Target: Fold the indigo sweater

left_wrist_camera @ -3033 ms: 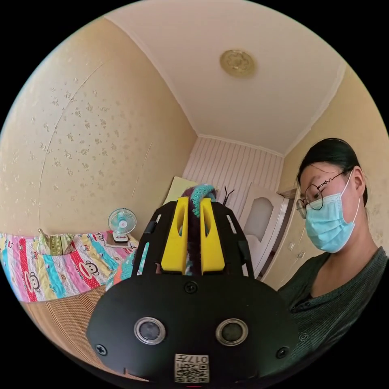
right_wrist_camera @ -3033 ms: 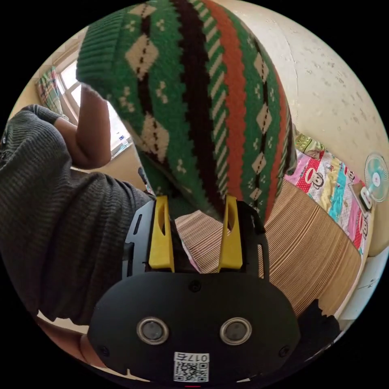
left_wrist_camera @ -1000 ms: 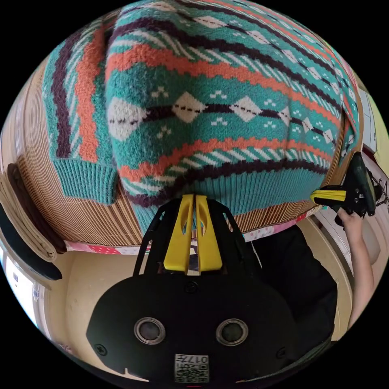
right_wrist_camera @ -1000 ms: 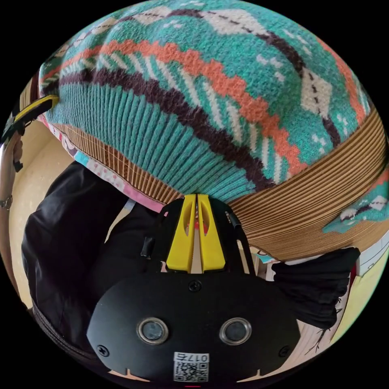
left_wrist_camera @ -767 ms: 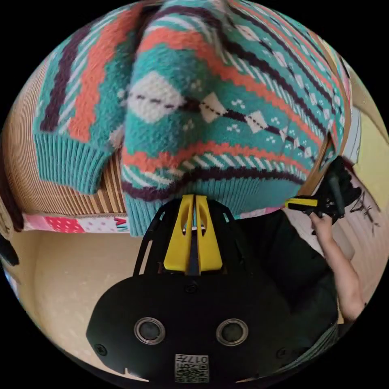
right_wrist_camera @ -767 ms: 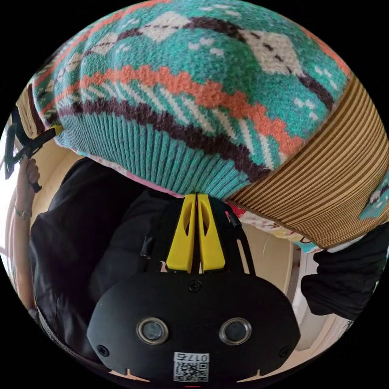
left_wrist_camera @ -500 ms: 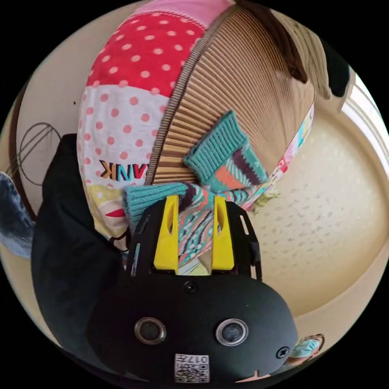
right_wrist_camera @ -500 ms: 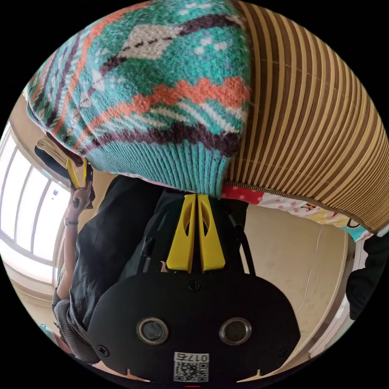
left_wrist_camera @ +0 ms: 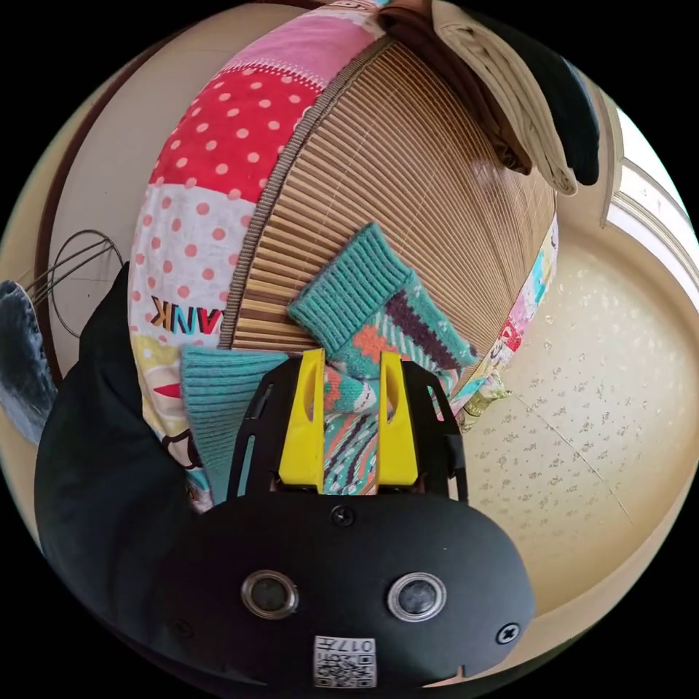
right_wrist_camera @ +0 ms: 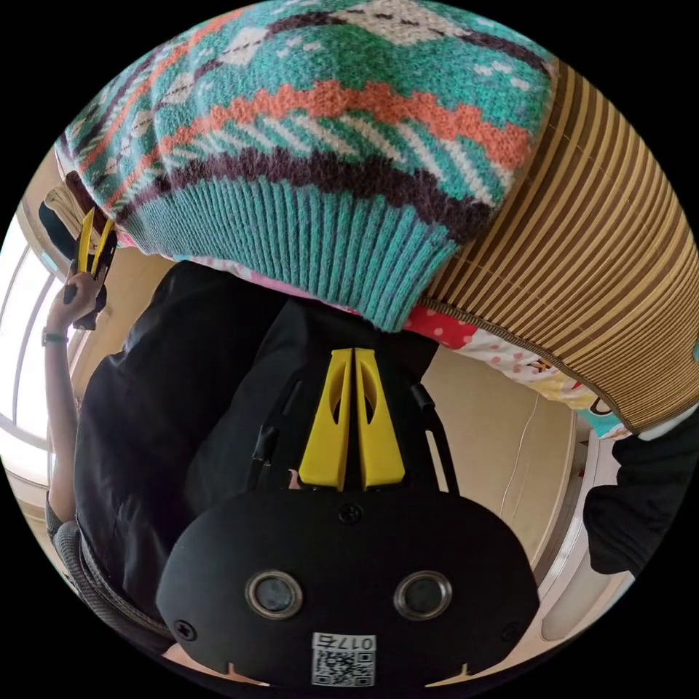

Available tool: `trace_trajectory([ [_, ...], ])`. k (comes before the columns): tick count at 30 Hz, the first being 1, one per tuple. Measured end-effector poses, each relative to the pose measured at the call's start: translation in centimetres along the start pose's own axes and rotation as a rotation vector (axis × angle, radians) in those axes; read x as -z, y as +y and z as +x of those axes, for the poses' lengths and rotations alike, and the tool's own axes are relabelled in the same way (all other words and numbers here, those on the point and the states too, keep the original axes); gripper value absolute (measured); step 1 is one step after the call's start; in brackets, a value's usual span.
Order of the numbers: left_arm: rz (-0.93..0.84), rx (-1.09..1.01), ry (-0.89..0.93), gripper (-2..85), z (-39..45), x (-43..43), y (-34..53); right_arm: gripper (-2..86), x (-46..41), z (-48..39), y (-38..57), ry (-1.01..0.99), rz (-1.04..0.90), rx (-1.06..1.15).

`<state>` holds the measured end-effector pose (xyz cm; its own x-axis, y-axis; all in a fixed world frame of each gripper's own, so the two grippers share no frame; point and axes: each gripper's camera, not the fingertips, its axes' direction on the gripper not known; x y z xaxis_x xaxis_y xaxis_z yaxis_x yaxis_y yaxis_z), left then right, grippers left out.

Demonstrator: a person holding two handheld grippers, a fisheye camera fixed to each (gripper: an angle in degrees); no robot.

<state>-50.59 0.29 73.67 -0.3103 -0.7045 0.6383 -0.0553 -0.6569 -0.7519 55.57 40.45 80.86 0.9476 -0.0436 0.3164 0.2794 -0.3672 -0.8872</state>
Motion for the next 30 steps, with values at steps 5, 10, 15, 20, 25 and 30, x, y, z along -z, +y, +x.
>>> trace_trajectory([
  [5,-0.073,0.188,0.059,8.5,-1.1,-1.0,-4.1,0.5,0.5,2.4,3.1,-0.051,0.026,-0.013],
  [10,-0.165,0.273,0.089,6.3,-3.1,0.9,-6.0,0.6,0.3,5.7,5.3,-0.128,0.041,-0.069],
  [15,-0.199,0.306,0.09,8.1,-5.6,2.1,-6.0,0.6,0.0,7.6,6.7,-0.183,0.06,-0.081],
  [20,-0.14,0.297,0.083,8.3,-8.1,3.5,-5.8,0.5,-1.1,7.4,7.8,-0.147,0.029,-0.035],
  [25,-0.129,0.309,0.212,4.8,-13.6,4.6,-5.4,0.4,-2.2,7.7,9.2,-0.106,0.014,-0.007],
  [30,-0.069,0.101,0.44,0.8,-13.4,9.5,-4.3,0.4,-3.1,9.8,11.3,-0.19,0.06,-0.017],
])
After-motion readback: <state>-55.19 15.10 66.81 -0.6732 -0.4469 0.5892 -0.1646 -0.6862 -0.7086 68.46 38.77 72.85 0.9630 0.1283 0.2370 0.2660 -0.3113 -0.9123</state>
